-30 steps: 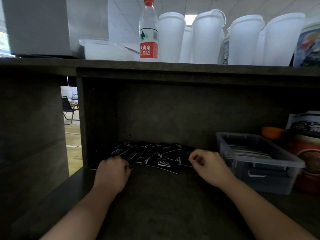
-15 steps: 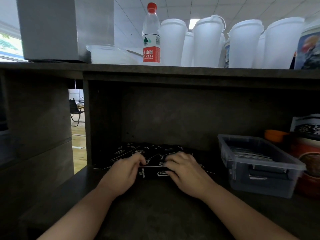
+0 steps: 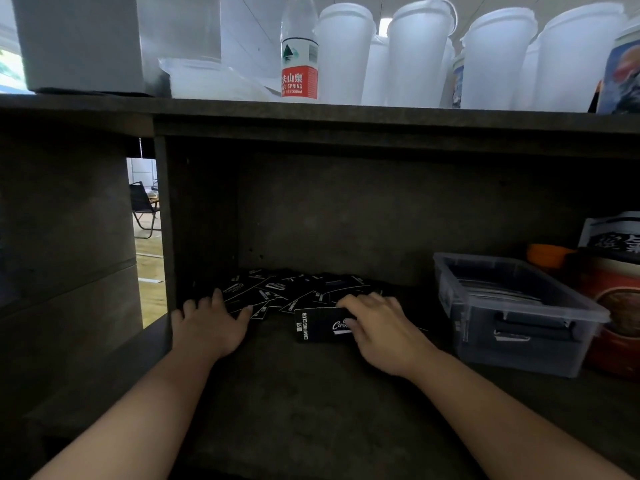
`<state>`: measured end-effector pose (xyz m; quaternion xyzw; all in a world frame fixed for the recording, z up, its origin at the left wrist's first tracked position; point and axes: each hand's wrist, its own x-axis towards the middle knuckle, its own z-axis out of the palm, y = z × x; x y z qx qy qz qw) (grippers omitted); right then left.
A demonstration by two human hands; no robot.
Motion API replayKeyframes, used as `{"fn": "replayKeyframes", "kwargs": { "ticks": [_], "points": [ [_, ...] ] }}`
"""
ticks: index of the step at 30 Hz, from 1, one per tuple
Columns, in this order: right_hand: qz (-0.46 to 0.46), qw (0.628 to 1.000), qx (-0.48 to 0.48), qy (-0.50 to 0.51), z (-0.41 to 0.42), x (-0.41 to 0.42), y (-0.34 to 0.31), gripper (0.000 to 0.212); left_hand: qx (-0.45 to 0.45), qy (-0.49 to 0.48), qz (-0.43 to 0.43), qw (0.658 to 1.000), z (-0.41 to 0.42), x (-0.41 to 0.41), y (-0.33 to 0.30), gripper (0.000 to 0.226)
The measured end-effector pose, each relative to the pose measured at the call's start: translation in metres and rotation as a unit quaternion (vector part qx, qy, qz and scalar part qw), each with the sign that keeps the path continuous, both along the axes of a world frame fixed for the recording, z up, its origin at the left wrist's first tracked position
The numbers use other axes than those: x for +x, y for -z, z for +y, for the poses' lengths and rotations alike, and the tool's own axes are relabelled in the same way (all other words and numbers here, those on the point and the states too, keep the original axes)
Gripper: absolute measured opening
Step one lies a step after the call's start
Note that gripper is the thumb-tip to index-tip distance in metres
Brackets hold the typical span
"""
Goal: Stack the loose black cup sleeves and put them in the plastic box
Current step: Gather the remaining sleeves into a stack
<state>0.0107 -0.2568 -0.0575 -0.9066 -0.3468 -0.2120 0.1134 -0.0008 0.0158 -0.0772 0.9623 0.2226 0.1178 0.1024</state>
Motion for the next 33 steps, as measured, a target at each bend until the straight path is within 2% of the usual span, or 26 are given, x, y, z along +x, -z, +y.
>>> {"fn": "replayKeyframes", "kwargs": {
  "ticks": [3, 5, 10, 15, 17, 20, 24, 27, 29, 31, 33],
  "points": [
    [-0.004, 1.000, -0.003, 0.011, 0.002, -0.001, -0.001, 0.028, 0.049, 0.001, -0.013, 0.999, -0.001, -0.002, -0.002, 0.071],
    [0.000, 1.000, -0.005, 0.017, 0.003, -0.001, 0.000, 0.031, 0.077, 0.018, -0.055, 0.995, -0.001, 0.000, -0.001, 0.061],
    [-0.002, 1.000, -0.005, 0.024, 0.004, 0.000, 0.000, 0.038, 0.032, 0.065, -0.121, 0.990, -0.002, 0.001, -0.001, 0.054],
    [0.010, 0.999, 0.020, 0.022, 0.006, -0.003, 0.001, 0.064, 0.170, 0.124, -0.150, 0.966, -0.013, -0.008, -0.002, 0.026],
    [0.013, 0.999, 0.025, 0.025, 0.006, -0.005, 0.000, 0.070, 0.179, 0.135, -0.176, 0.959, -0.014, -0.010, -0.002, 0.021],
    [0.021, 0.999, 0.035, 0.028, 0.007, -0.006, 0.000, 0.062, 0.101, 0.146, -0.289, 0.941, -0.014, -0.011, -0.003, 0.017],
    [0.012, 0.998, 0.063, 0.016, 0.004, -0.007, 0.001, 0.027, -0.023, 0.161, -0.364, 0.917, -0.020, -0.017, -0.009, 0.016],
    [-0.020, 0.996, 0.086, 0.004, 0.004, -0.010, 0.004, 0.025, -0.074, 0.254, -0.333, 0.905, -0.024, -0.018, -0.008, 0.017],
    [-0.032, 0.994, 0.106, 0.003, 0.007, -0.014, 0.004, 0.037, -0.106, 0.313, -0.291, 0.898, -0.025, -0.018, -0.006, 0.018],
    [-0.040, 0.996, 0.082, 0.018, 0.010, -0.018, 0.006, 0.050, -0.131, 0.343, -0.259, 0.893, -0.025, -0.020, -0.006, 0.020],
    [-0.045, 0.998, 0.021, 0.028, 0.014, -0.019, 0.006, 0.048, -0.130, 0.364, -0.217, 0.897, -0.025, -0.023, -0.007, 0.024]
  ]
}}
